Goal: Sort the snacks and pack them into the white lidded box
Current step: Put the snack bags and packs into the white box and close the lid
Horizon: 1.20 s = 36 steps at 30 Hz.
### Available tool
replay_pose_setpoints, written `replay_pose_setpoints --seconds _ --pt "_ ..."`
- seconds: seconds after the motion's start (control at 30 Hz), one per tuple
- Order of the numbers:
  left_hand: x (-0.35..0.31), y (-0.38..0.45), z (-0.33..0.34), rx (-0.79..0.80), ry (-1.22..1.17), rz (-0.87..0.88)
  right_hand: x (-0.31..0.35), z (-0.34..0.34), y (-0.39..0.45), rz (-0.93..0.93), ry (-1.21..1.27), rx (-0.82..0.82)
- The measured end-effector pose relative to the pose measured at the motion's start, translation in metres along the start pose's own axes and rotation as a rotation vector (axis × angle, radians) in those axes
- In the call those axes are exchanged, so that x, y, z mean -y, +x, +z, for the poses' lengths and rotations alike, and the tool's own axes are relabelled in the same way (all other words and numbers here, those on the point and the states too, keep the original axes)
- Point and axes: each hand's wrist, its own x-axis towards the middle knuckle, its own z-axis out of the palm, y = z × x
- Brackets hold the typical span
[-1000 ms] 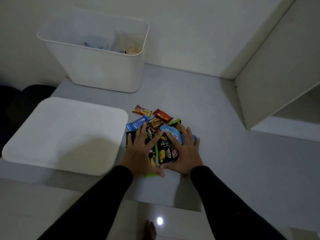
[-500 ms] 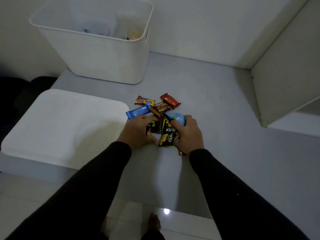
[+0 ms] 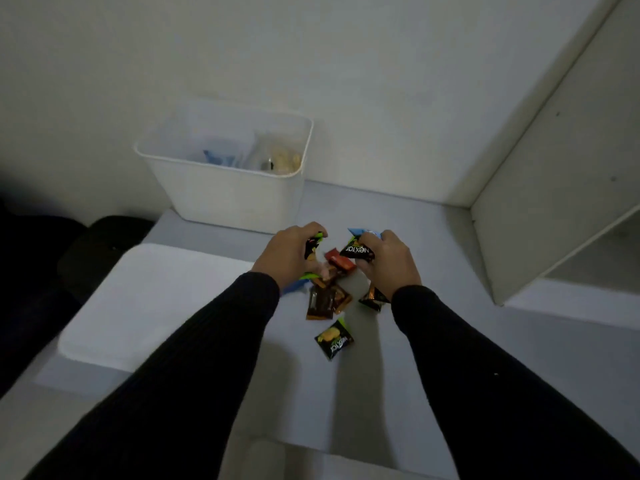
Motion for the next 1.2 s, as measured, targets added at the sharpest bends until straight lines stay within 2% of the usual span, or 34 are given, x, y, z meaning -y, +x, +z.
replay_pose_setpoints --seconds 0.2,0.37,0.57,0.77,0.87,0.97,1.1,1.2 --pt "-0.021 0.04 -0.105 -0.165 0.041 0.072 0.07 -0.06 0.076 -0.068 -0.011 -0.163" --pt "0.011 0.079 -0.171 -0.246 0.082 0.053 0.127 -0.055 0.146 -0.124 0.009 -0.166" --pt "0.07 0.135 -0.207 -0.088 0.091 -0.003 0.168 -0.008 0.221 -0.095 0.023 -0.039" --pt "0.108 0.165 -0.196 0.174 0.129 -0.07 0.173 0.024 0.261 -0.037 -0.007 0.089" --pt "0.12 0.169 -0.19 0.332 0.249 -0.13 0.18 0.029 0.265 -0.053 -0.044 0.229" --pt "0.129 0.17 -0.186 0.458 0.428 -0.196 0.188 0.032 0.265 -0.048 -0.172 0.442" --pt "0.127 0.168 -0.191 0.469 0.519 -0.227 0.197 0.028 0.262 0.074 -0.165 0.627" --pt "0.114 0.162 -0.201 0.425 0.56 -0.22 0.203 0.019 0.263 0.103 -0.306 0.645"
